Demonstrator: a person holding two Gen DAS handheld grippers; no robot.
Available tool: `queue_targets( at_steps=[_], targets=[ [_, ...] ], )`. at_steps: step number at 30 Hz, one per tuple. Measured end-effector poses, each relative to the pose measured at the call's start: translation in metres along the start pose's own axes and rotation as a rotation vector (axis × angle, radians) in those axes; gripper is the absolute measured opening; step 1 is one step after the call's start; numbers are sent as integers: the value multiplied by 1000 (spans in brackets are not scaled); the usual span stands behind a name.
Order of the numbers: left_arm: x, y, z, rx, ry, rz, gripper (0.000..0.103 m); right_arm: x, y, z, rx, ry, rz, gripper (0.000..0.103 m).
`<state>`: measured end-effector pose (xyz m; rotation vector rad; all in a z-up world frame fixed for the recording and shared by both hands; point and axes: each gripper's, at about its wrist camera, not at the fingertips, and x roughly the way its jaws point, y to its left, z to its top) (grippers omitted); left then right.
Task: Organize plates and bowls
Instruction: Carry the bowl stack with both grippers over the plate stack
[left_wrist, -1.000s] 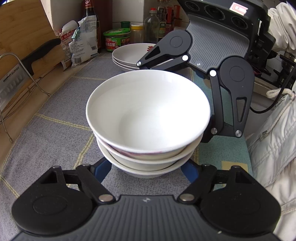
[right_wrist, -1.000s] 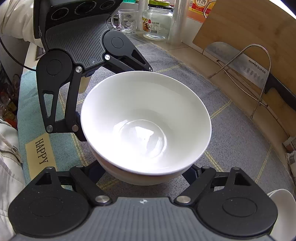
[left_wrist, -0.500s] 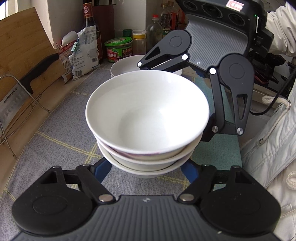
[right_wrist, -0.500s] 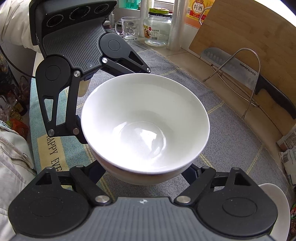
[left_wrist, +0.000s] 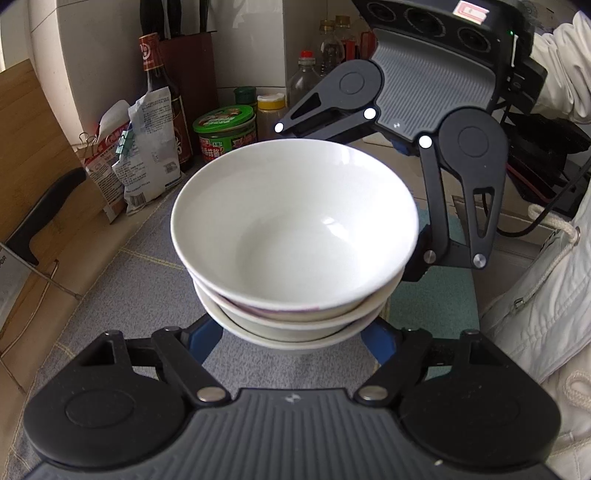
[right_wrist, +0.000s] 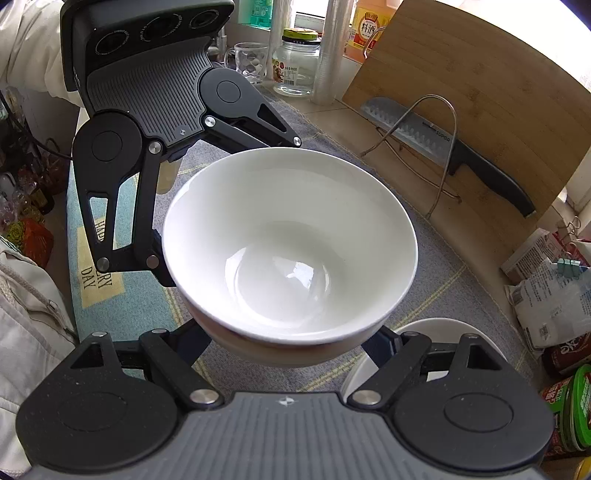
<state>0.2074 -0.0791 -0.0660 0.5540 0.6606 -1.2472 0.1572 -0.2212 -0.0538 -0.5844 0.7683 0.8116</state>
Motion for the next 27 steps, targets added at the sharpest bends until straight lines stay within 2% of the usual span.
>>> queue_targets(
  at_steps=[12,21,27],
  targets=[
    [46,-4,60,48,-14,-14,81,-38,-51,-45,19,-17,-52,89],
    [85,0,76,70,4,-30,81,-33,-81,-69,47,15,-83,89],
    [95,6,80,68,21,-29,81,-28,-91,-82,65,28,-82,89]
  ],
)
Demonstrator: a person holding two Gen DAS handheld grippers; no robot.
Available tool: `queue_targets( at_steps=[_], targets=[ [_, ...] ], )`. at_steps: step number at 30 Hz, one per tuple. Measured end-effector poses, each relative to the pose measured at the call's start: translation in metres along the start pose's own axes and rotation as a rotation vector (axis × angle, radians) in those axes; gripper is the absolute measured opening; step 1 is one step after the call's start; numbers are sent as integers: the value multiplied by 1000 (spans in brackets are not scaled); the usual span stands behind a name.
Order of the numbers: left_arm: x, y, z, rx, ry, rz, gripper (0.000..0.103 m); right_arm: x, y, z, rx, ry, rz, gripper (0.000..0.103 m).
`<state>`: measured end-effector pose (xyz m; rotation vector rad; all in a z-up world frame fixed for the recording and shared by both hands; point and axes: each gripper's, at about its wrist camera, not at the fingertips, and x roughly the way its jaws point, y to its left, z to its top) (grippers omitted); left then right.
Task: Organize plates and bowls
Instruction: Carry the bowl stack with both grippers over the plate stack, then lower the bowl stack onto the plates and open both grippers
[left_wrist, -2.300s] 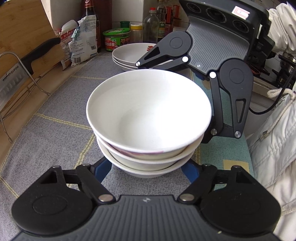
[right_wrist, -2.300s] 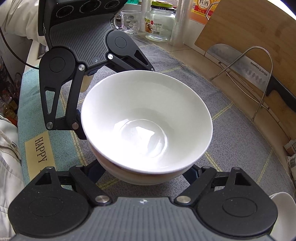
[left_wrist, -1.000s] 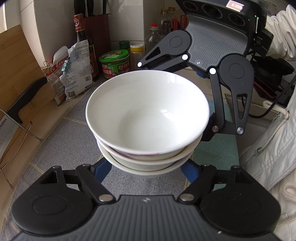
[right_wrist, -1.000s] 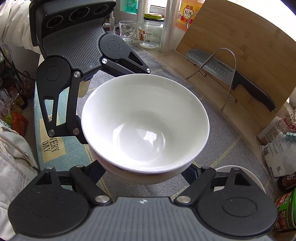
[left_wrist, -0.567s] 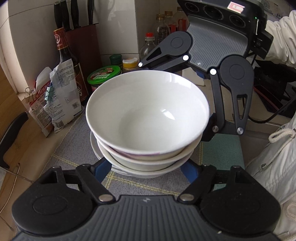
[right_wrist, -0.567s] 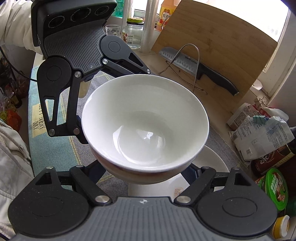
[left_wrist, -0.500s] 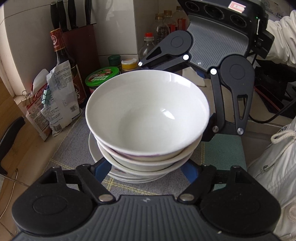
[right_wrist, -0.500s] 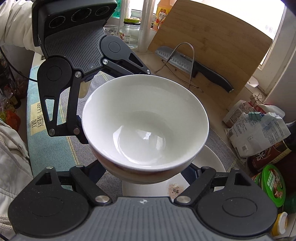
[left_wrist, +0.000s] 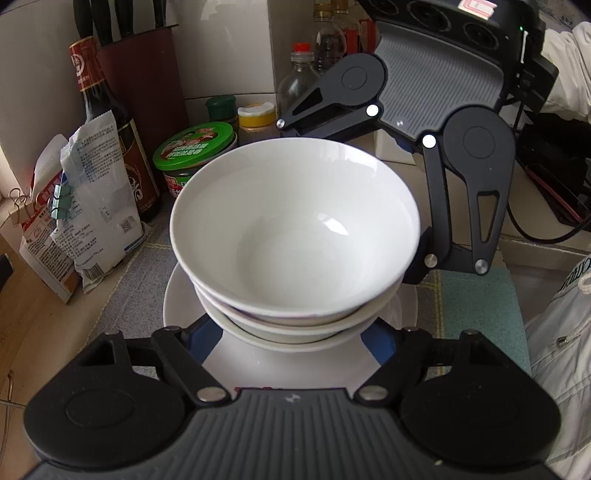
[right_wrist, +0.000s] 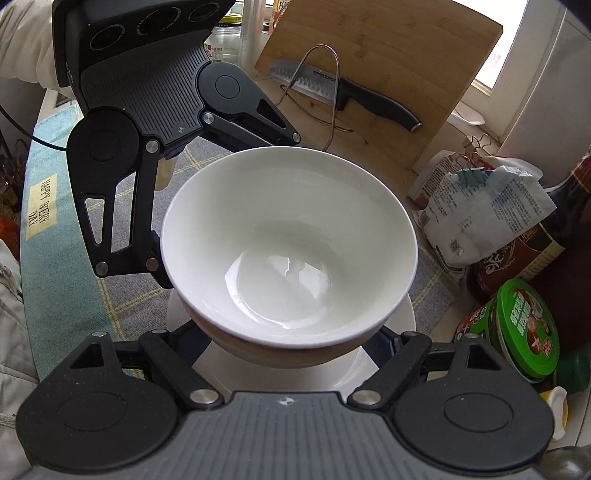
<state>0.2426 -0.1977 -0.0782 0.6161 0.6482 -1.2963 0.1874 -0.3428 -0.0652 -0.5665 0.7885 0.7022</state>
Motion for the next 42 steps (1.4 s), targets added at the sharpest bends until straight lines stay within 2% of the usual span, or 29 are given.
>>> queue_targets(
  at_steps=[27,30,31,32,35,38,42],
  targets=[
    [8,9,4,-45,7,-7,82,12,-10,-6,26,19,5,90],
    [5,4,4,-24,-6,21,86,9,-11,-7,40,-16,2,100],
    [4,2,4,-22,-8,25,92,7,-11,-7,46,-28,0,103],
    [3,0,4,-22,-8,28,96,6,-11,-7,50,-29,0,103],
    [-8,-9,0,-21,-38,78,96,4,-8,-9,53,-19,-25,103],
    [-26,-19,-8,-42,-110,171,97,-1,-1,-12,90,-23,-59,103],
    [-60,-26,-17,-149,-251,268,102,-11,13,-12,178,-27,-152,103]
  ],
)
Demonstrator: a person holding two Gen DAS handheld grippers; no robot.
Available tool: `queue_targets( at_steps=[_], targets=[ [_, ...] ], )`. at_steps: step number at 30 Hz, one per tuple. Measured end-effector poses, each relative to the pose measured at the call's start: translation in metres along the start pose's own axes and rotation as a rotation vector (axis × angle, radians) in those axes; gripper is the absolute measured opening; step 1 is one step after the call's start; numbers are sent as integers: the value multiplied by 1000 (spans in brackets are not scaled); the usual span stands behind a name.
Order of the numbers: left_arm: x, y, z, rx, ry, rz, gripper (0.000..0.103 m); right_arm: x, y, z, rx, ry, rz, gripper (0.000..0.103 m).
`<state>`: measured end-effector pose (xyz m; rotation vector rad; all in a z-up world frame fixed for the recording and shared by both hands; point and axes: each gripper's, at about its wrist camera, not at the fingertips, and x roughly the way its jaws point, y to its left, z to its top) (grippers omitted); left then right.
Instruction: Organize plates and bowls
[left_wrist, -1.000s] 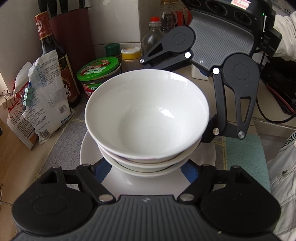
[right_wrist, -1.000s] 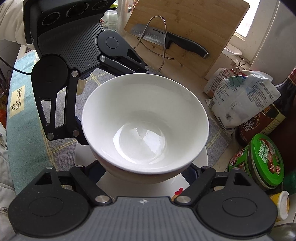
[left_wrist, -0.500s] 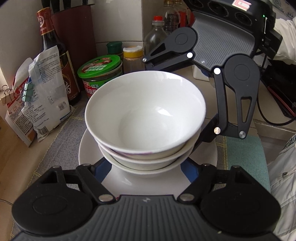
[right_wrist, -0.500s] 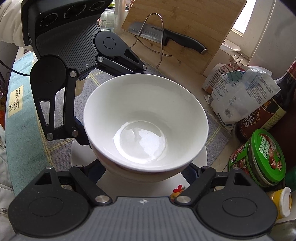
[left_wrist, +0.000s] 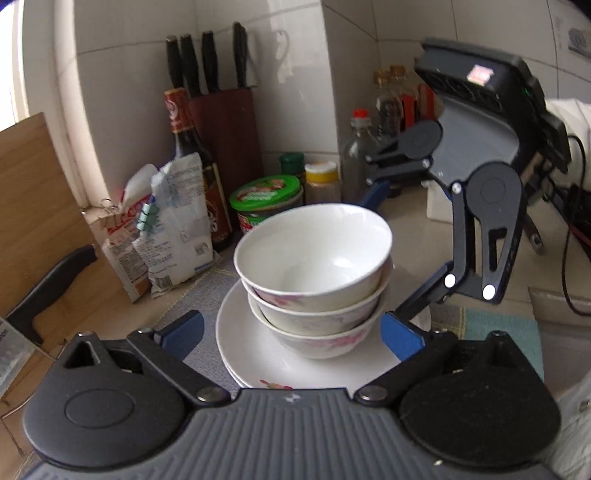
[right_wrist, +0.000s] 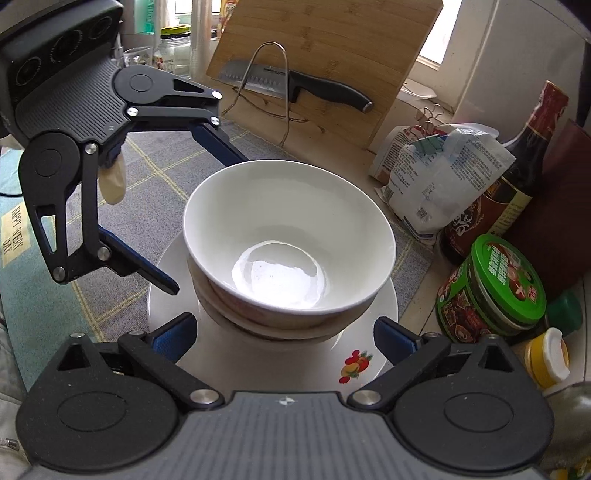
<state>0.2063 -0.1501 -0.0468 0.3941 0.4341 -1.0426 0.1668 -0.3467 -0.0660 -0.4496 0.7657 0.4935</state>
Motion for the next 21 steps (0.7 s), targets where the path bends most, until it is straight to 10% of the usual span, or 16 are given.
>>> queue_targets(
  at_steps=[5,12,21],
  targets=[
    [-34,-6,0,-106,-85,143,102,-18,22,2,245,4,-178,103],
    [-66,-3,-3,-335,36,222,102,-39,66,2,686,-2,-375,103],
    [-101,-8,-7,-365,93,295,102,-60,121,11,825,-47,-488,103]
  ],
)
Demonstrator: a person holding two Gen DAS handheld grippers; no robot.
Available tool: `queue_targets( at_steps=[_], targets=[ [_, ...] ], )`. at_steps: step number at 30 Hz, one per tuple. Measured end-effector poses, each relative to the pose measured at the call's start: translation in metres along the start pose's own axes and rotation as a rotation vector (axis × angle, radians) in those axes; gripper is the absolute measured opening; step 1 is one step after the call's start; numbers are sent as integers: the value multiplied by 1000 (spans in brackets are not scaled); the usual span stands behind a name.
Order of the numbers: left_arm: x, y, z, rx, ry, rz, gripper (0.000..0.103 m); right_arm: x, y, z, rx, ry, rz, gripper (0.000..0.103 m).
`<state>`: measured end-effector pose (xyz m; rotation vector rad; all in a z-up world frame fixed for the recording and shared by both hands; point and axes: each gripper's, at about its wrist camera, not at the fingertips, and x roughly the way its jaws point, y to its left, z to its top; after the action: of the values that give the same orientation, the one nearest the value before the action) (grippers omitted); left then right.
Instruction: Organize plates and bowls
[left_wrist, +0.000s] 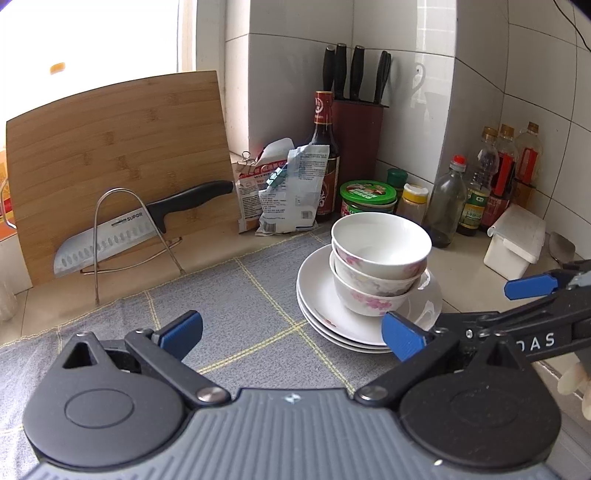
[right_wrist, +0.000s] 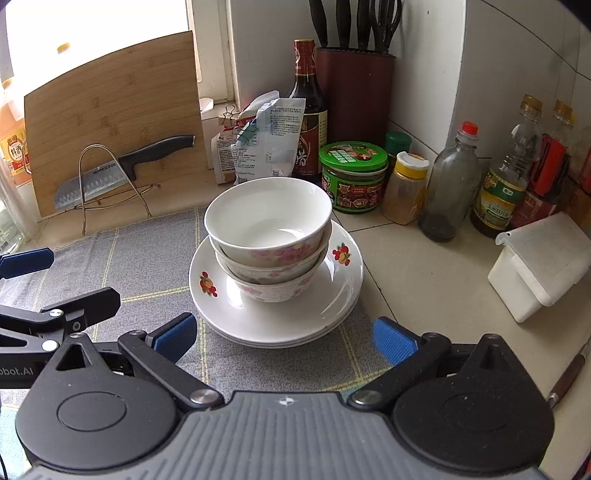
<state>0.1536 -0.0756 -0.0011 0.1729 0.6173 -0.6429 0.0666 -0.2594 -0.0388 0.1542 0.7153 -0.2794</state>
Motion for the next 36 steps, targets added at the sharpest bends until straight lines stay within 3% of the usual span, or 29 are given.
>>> queue_targets(
  at_steps=[36],
  targets=[
    [-26,2,-9,-37,29,36,102,-33,20,-19,23,-23,-38,103]
  ],
)
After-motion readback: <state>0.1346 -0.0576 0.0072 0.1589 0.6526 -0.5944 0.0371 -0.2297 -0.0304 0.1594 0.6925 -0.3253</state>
